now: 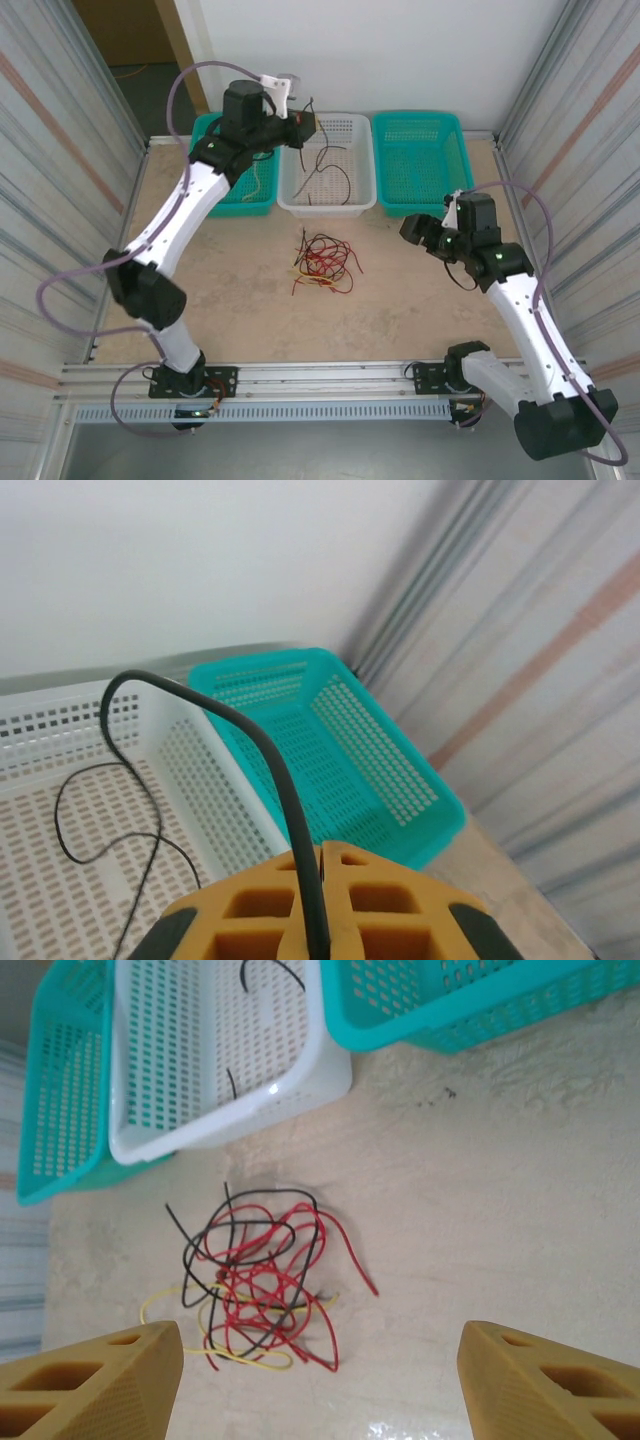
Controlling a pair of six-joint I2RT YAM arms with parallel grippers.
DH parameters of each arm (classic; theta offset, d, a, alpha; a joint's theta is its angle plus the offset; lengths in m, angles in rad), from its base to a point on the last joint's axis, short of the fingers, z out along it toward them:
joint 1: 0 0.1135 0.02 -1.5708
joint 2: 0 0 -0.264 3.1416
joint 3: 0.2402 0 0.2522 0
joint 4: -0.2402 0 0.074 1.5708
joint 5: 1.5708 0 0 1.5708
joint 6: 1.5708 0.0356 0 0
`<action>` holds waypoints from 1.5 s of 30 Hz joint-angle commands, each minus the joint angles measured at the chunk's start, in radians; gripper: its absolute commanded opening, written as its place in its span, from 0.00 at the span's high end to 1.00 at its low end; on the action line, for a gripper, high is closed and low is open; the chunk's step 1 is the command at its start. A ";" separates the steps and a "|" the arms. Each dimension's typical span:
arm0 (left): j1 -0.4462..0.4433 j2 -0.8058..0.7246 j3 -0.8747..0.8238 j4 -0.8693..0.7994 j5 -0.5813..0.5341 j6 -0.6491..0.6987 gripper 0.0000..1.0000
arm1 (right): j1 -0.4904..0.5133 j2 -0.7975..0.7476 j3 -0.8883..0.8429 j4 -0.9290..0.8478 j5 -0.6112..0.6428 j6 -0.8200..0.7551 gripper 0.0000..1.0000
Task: Untangle the cables
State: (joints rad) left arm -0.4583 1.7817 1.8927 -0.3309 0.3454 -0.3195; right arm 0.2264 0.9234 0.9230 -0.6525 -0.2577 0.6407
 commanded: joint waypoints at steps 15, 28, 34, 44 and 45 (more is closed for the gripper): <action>0.003 0.305 0.172 -0.046 -0.061 -0.009 0.20 | 0.135 0.012 0.018 -0.045 0.077 0.006 0.25; -0.086 -0.155 -0.329 -0.018 -0.213 0.189 0.08 | 0.351 0.204 0.043 0.028 0.172 0.043 0.23; -0.166 -0.441 -0.672 -0.055 -0.330 0.183 0.13 | 0.477 0.370 0.104 0.058 0.241 0.044 0.26; -0.194 -0.620 -0.980 -0.115 -0.295 -0.038 0.41 | 0.503 0.632 0.201 0.088 0.253 0.123 0.39; -0.194 -0.615 -0.992 -0.117 -0.284 -0.057 0.43 | 0.504 0.642 0.203 0.088 0.249 0.131 0.40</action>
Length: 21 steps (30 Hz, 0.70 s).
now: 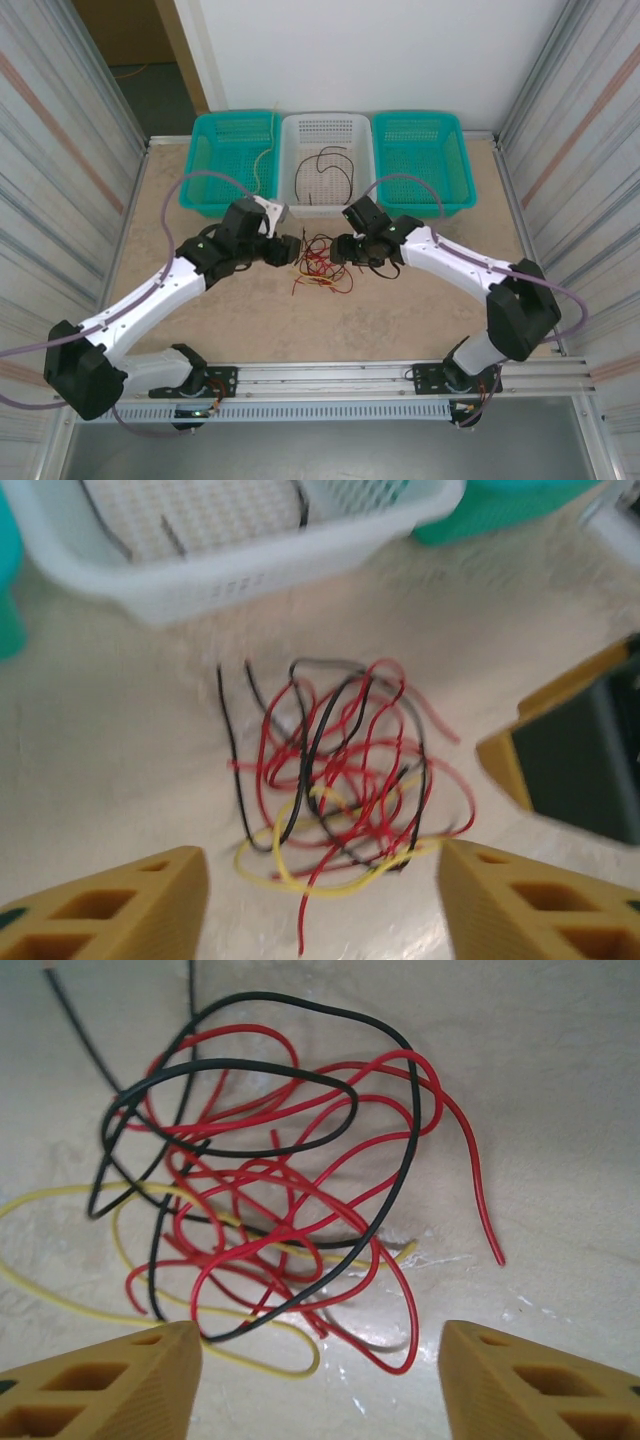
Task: Untangle the cables
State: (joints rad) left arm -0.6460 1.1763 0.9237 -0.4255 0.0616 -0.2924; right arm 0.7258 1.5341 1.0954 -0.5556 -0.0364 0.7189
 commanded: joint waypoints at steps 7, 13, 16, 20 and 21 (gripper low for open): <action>-0.009 0.057 -0.071 -0.014 0.069 -0.175 0.49 | 0.072 0.033 0.029 0.025 -0.008 0.029 0.41; -0.009 0.142 -0.068 0.024 0.121 -0.222 0.52 | 0.093 0.046 0.046 0.006 0.016 0.027 0.41; -0.009 0.176 -0.067 0.058 0.123 -0.234 0.56 | 0.093 0.046 0.053 0.009 0.009 0.024 0.41; -0.006 0.233 -0.037 0.050 0.105 -0.236 0.60 | 0.093 0.043 0.063 0.001 0.013 0.021 0.41; -0.006 0.246 -0.030 0.039 0.093 -0.241 0.62 | 0.093 0.039 0.063 -0.002 0.016 0.020 0.40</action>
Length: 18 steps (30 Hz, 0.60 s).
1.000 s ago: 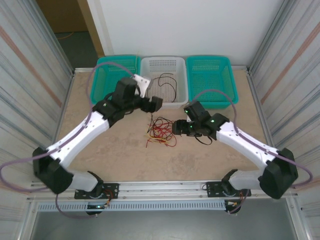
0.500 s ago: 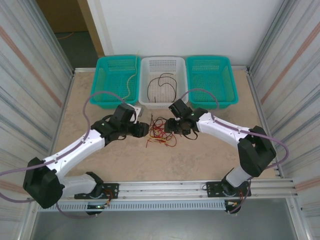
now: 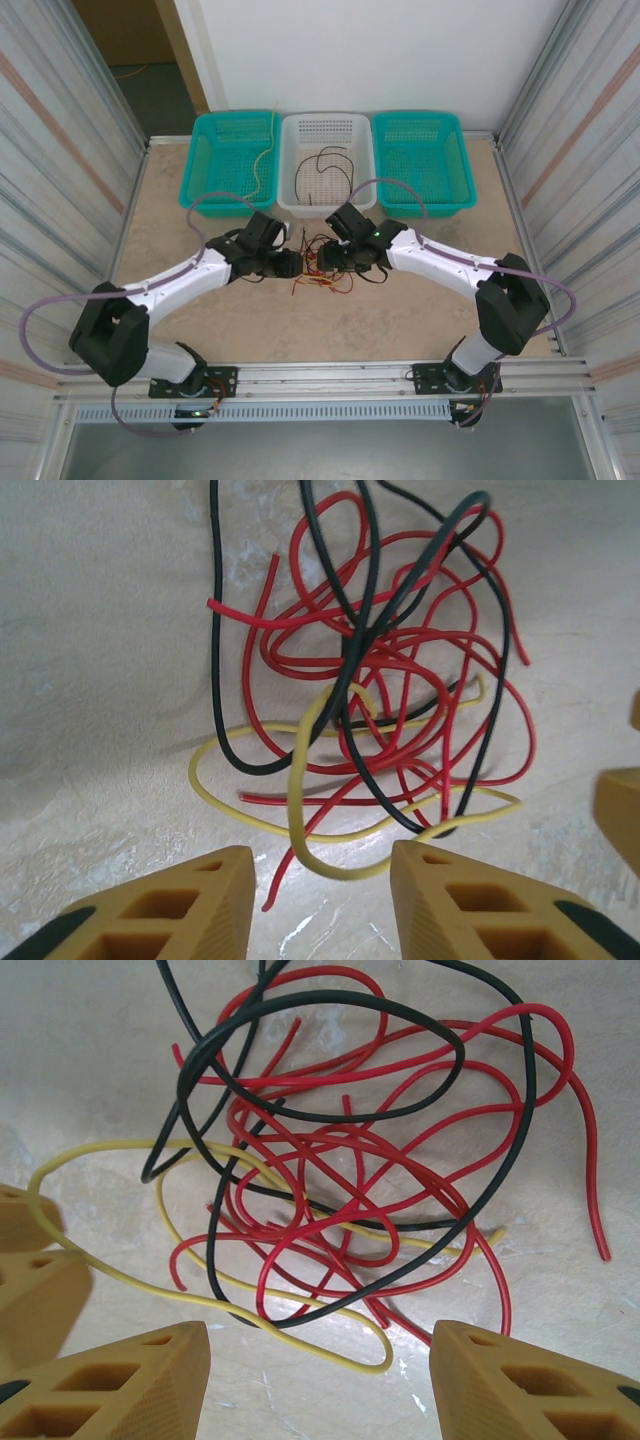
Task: Untangle the cables
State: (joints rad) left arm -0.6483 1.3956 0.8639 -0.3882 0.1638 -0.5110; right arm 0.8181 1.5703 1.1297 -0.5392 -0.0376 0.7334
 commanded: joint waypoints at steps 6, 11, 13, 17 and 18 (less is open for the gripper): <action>0.006 0.031 0.036 -0.001 0.024 -0.047 0.85 | -0.014 -0.023 0.029 -0.042 0.037 -0.004 0.41; -0.012 -0.033 0.036 -0.015 0.061 -0.020 1.00 | -0.059 -0.036 0.016 -0.038 0.026 0.014 0.40; -0.025 -0.061 0.042 -0.030 0.068 -0.005 1.00 | -0.080 -0.024 0.018 -0.045 0.025 0.026 0.41; -0.039 -0.107 0.052 -0.047 0.072 0.008 1.00 | -0.118 -0.006 -0.005 -0.041 0.014 0.059 0.46; -0.040 -0.111 0.055 -0.052 0.073 0.006 1.00 | -0.127 0.000 -0.015 -0.034 0.002 0.065 0.47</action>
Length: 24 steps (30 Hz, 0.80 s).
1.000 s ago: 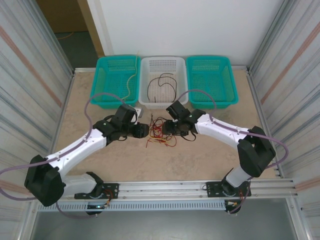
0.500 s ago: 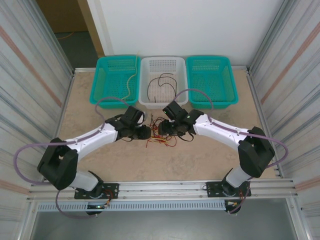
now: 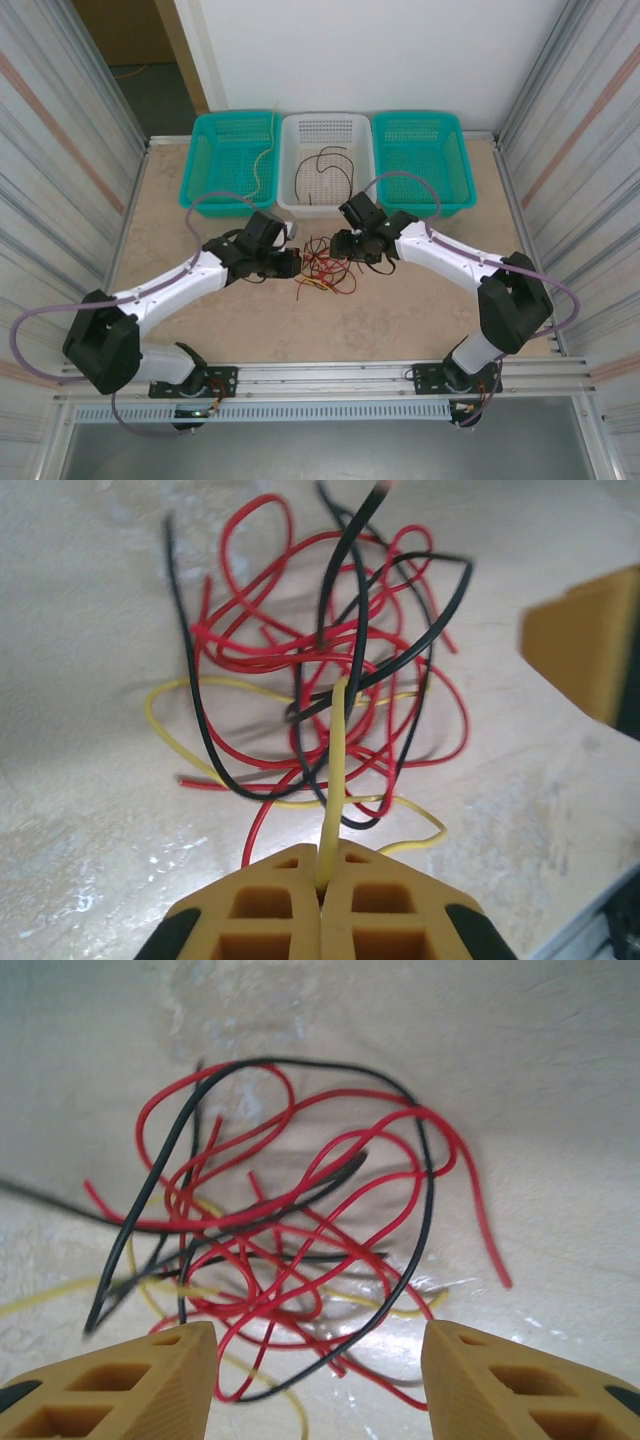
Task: Untangle the cables
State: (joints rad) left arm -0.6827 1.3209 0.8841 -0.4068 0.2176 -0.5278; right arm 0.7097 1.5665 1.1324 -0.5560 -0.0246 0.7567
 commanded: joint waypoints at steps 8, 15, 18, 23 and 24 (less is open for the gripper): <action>-0.012 -0.043 0.049 -0.082 0.041 0.044 1.00 | -0.056 0.059 -0.028 -0.007 -0.054 0.084 0.52; -0.012 -0.050 0.071 -0.186 -0.043 0.081 1.00 | -0.094 0.108 -0.009 0.002 -0.047 0.084 0.57; -0.010 -0.059 0.076 -0.211 -0.070 0.089 1.00 | -0.111 0.125 -0.005 0.017 -0.064 0.062 0.58; -0.008 -0.069 0.079 -0.204 -0.043 0.097 0.93 | -0.114 0.147 0.001 0.090 -0.121 0.003 0.56; -0.008 -0.069 0.082 -0.206 -0.047 0.097 0.92 | -0.114 0.153 0.003 0.097 -0.128 -0.005 0.57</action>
State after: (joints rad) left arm -0.6895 1.2774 0.9298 -0.5812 0.1822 -0.4564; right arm 0.5941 1.7016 1.1091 -0.4995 -0.1108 0.7998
